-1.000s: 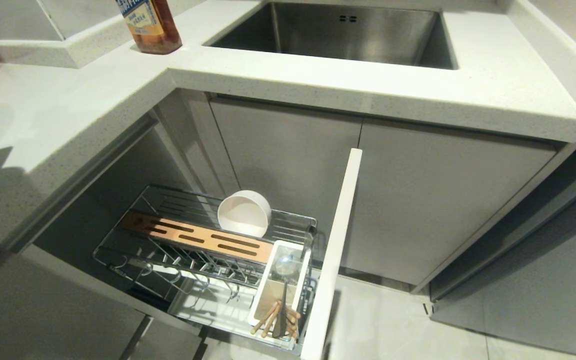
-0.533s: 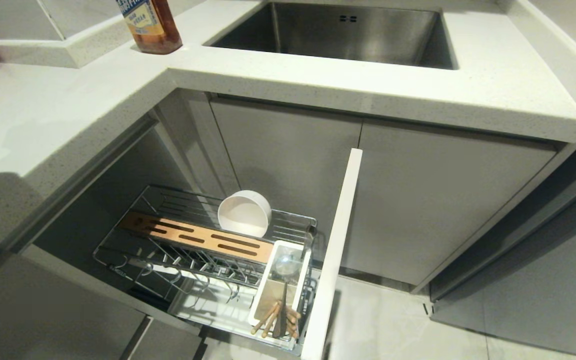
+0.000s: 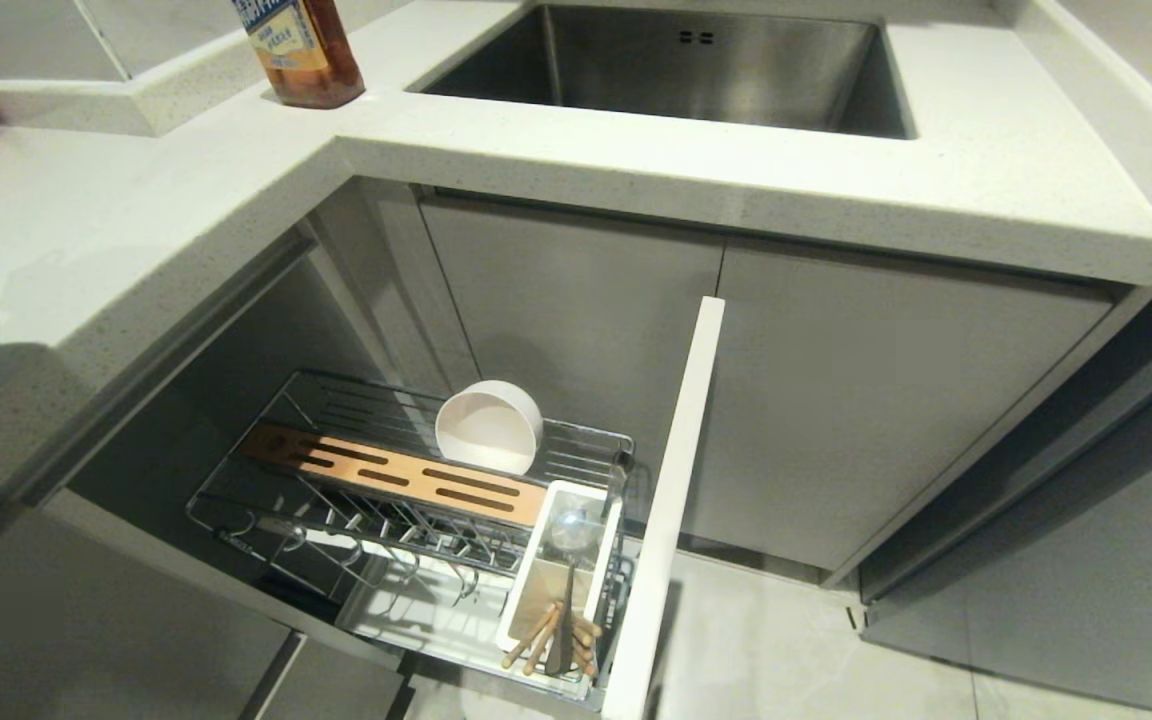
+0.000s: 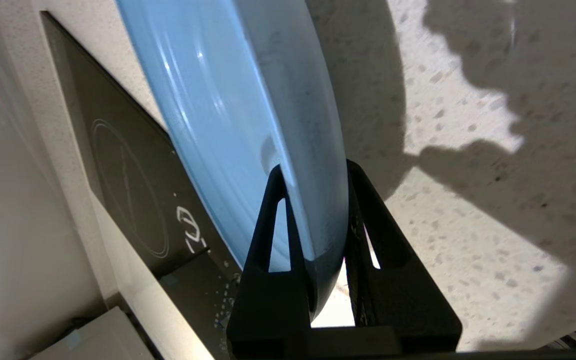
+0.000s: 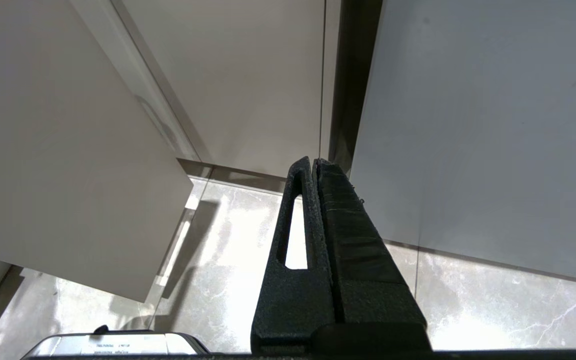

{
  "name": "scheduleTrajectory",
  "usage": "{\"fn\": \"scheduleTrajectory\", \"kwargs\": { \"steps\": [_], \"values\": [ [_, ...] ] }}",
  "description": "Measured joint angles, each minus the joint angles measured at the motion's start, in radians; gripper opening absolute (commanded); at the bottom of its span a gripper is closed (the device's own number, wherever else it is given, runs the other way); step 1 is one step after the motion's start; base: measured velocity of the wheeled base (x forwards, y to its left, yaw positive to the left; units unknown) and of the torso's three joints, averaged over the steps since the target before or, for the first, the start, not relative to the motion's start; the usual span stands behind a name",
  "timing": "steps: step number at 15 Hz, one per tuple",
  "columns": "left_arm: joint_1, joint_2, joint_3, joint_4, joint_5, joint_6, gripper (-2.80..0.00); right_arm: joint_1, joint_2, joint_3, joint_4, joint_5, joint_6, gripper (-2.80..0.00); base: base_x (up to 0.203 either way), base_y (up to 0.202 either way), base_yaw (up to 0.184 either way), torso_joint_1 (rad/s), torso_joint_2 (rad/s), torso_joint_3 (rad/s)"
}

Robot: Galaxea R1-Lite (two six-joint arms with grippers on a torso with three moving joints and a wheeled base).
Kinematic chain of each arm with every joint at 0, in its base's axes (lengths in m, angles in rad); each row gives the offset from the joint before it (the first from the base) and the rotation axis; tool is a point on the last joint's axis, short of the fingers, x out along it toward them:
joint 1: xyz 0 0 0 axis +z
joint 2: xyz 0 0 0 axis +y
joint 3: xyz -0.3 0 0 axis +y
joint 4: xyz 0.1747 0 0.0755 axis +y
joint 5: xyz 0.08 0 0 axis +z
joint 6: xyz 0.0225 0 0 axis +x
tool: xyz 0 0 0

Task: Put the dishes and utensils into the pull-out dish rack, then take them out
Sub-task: Take the bowl out of the cupboard

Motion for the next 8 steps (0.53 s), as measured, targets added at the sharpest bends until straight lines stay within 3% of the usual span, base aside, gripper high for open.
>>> {"fn": "scheduleTrajectory", "kwargs": {
  "steps": [3, 4, 8],
  "values": [
    [0.0, 0.009, 0.0, 0.001, -0.015, -0.016, -2.8, 0.0, 0.0, 0.0, 0.0, 0.0, 0.0, -2.8, 0.0, 0.0, 0.0, 0.0, 0.0, 0.0],
    [0.0, 0.01, 0.0, 0.001, -0.019, -0.017, 0.0, 0.0, 0.0, 0.0, 0.0, 0.0, 0.0, -2.8, 0.0, 0.0, 0.0, 0.0, 0.0, 0.0],
    [-0.001, 0.014, 0.0, -0.005, -0.021, -0.037, 0.0, 0.0, 0.0, 0.0, 0.0, 0.0, 0.0, -2.8, 0.0, 0.0, 0.0, 0.0, 0.0, 0.0]
  ]
}}
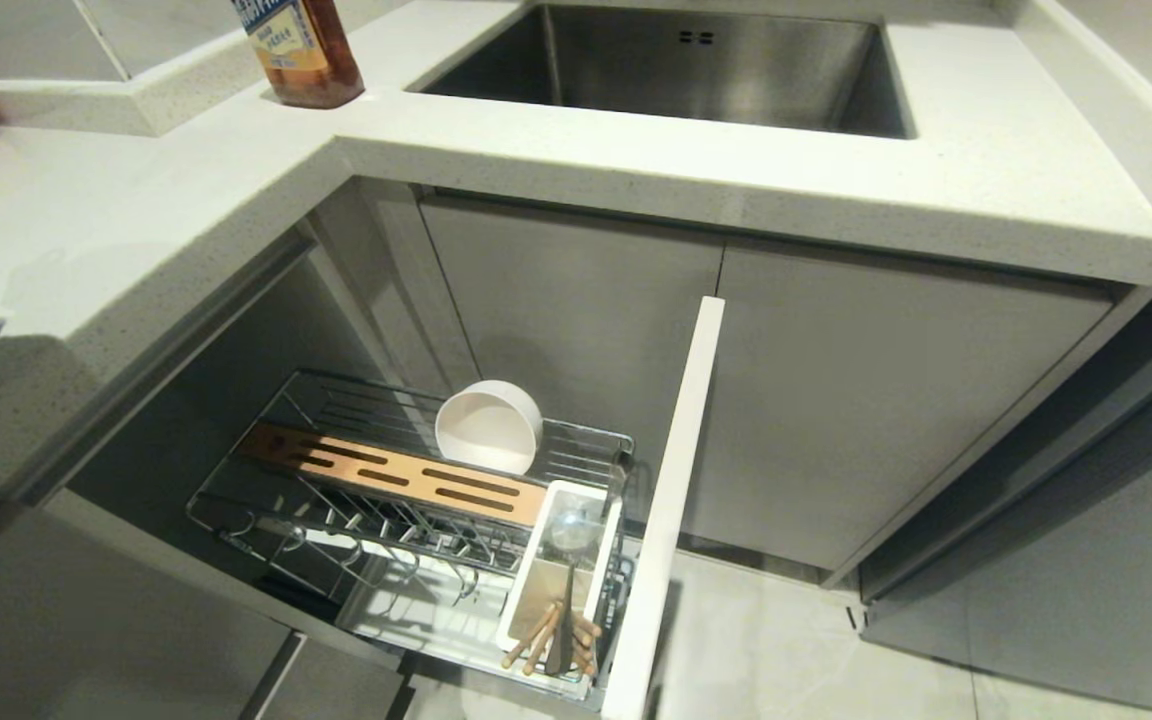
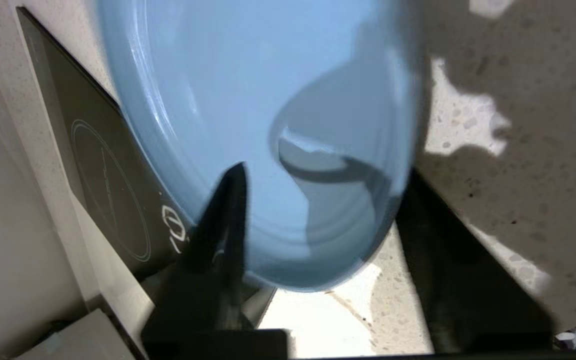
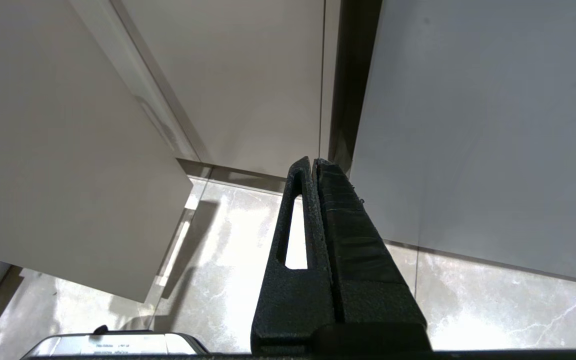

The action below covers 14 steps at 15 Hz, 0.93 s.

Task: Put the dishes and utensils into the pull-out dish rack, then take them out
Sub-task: Take the bowl out of the cupboard

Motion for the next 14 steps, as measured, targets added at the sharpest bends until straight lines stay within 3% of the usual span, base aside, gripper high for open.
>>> {"fn": "scheduleTrajectory", "kwargs": {
  "steps": [4, 8, 10, 11, 14],
  "values": [
    [-0.022, -0.013, -0.001, -0.009, -0.024, -0.017, 0.0, 0.0, 0.0, 0.0, 0.0, 0.0, 0.0, -2.8, 0.0, 0.0, 0.0, 0.0, 0.0, 0.0],
    [-0.063, -0.054, -0.001, -0.081, -0.206, -0.036, 0.0, 0.0, 0.0, 0.0, 0.0, 0.0, 0.0, -2.8, 0.0, 0.0, 0.0, 0.0, 0.0, 0.0],
    [-0.078, -0.085, 0.0, -0.135, -0.3, -0.08, 0.0, 0.0, 0.0, 0.0, 0.0, 0.0, 0.0, -2.8, 0.0, 0.0, 0.0, 0.0, 0.0, 0.0],
    [-0.09, -0.104, 0.0, -0.166, -0.327, -0.122, -2.8, 0.0, 0.0, 0.0, 0.0, 0.0, 0.0, -2.8, 0.0, 0.0, 0.0, 0.0, 0.0, 0.0],
    [-0.125, -0.176, 0.001, -0.196, -0.366, -0.18, -2.8, 0.0, 0.0, 0.0, 0.0, 0.0, 0.0, -2.8, 0.0, 0.0, 0.0, 0.0, 0.0, 0.0]
  ]
}}
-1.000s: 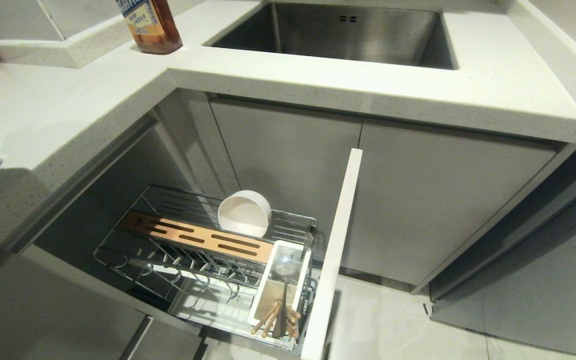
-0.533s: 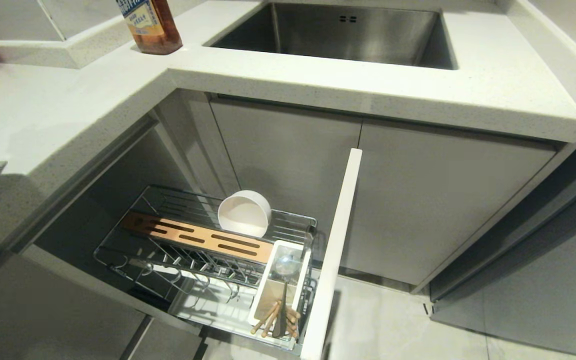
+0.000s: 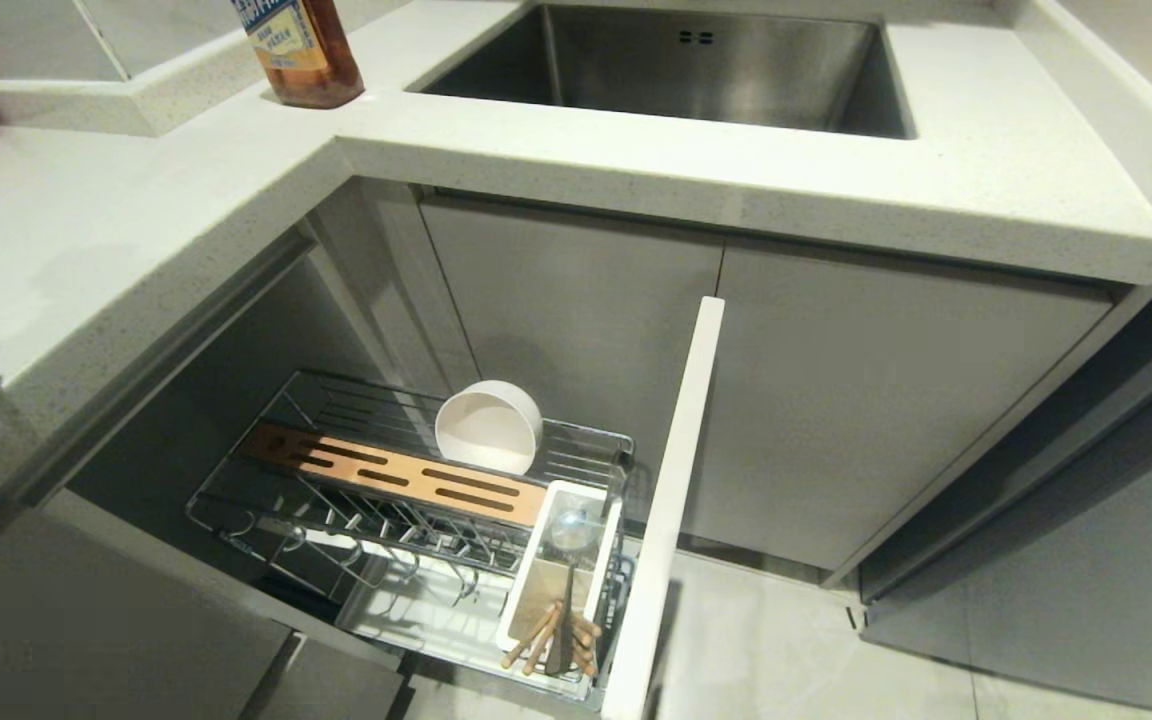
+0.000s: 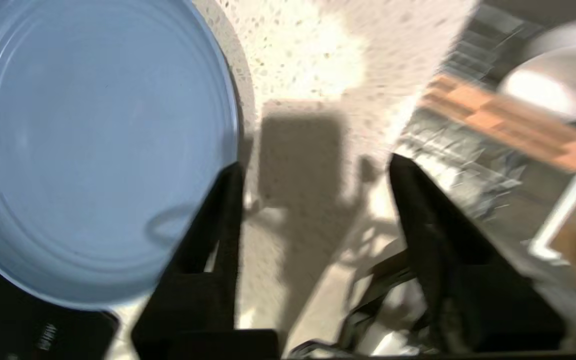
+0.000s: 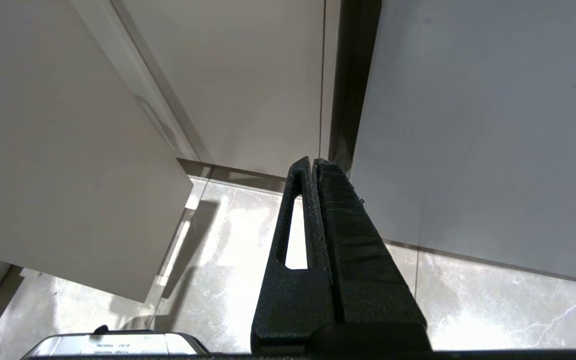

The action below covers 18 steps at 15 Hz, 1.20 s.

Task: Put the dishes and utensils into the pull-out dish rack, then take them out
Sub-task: Take the bowl out of the cupboard

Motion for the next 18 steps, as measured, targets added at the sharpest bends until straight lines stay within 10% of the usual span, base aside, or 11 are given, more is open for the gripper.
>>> {"fn": "scheduleTrajectory", "kwargs": {
  "steps": [3, 11, 14, 18],
  "values": [
    [-0.055, -0.084, 0.016, -0.046, -0.049, -0.096, -2.8, 0.0, 0.0, 0.0, 0.0, 0.0, 0.0, -2.8, 0.0, 0.0, 0.0, 0.0, 0.0, 0.0],
    [-0.258, -0.18, 0.156, -0.12, -0.232, -0.642, -2.8, 0.0, 0.0, 0.0, 0.0, 0.0, 0.0, -2.8, 0.0, 0.0, 0.0, 0.0, 0.0, 0.0],
    [-0.333, -0.112, 0.174, -0.154, -0.181, -0.788, -2.8, 0.0, 0.0, 0.0, 0.0, 0.0, 0.0, -2.8, 0.0, 0.0, 0.0, 0.0, 0.0, 0.0],
    [-0.507, 0.037, 0.199, -0.225, 0.044, -0.92, -2.8, 0.0, 0.0, 0.0, 0.0, 0.0, 0.0, -2.8, 0.0, 0.0, 0.0, 0.0, 0.0, 0.0]
  ]
}}
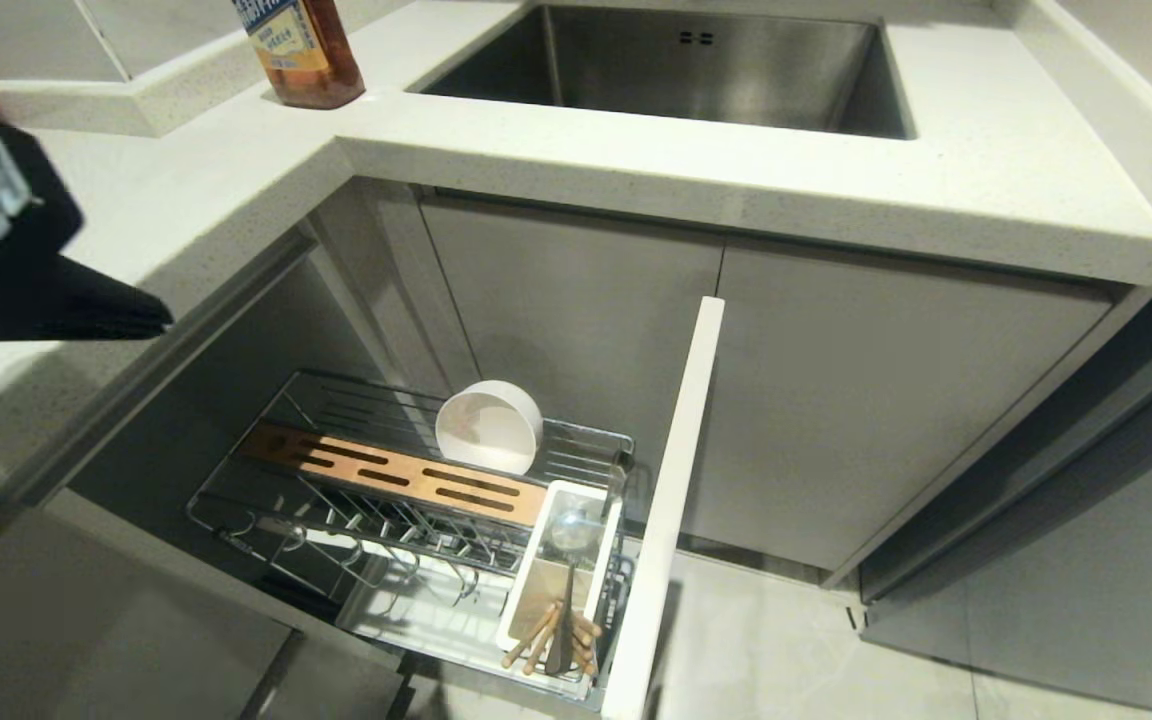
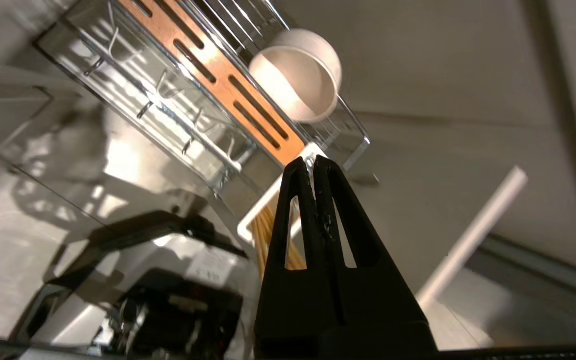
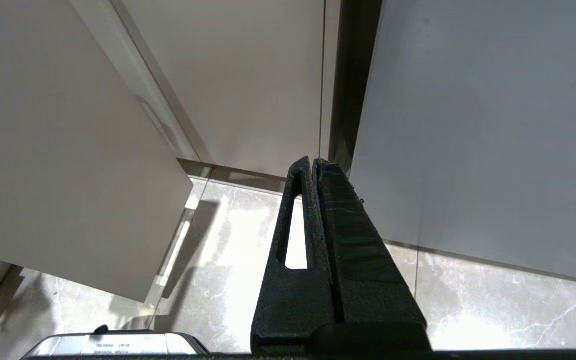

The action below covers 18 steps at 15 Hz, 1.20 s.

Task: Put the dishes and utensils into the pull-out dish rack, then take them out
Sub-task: Take the bowl out of the cupboard

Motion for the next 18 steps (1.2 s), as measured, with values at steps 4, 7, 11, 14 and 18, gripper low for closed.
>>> {"fn": "scheduleTrajectory", "kwargs": {
  "steps": [4, 7, 11, 14, 18],
  "values": [
    [-0.077, 0.144, 0.083, -0.1, 0.112, -0.084, -2.8, 0.0, 0.0, 0.0, 0.0, 0.0, 0.0, -2.8, 0.0, 0.0, 0.0, 0.0, 0.0, 0.0],
    [-0.085, 0.218, 0.149, -0.177, 0.111, -0.086, -2.8, 0.0, 0.0, 0.0, 0.0, 0.0, 0.0, -2.8, 0.0, 0.0, 0.0, 0.0, 0.0, 0.0],
    [-0.091, 0.313, 0.189, -0.265, 0.074, -0.081, -2.8, 0.0, 0.0, 0.0, 0.0, 0.0, 0.0, -2.8, 0.0, 0.0, 0.0, 0.0, 0.0, 0.0],
    [-0.087, 0.366, 0.188, -0.317, 0.023, -0.067, 0.0, 0.0, 0.0, 0.0, 0.0, 0.0, 0.0, -2.8, 0.0, 0.0, 0.0, 0.0, 0.0, 0.0],
    [-0.049, 0.428, 0.184, -0.374, 0.019, -0.053, 0.0, 0.0, 0.0, 0.0, 0.0, 0.0, 0.0, -2.8, 0.0, 0.0, 0.0, 0.0, 0.0, 0.0]
  ]
}}
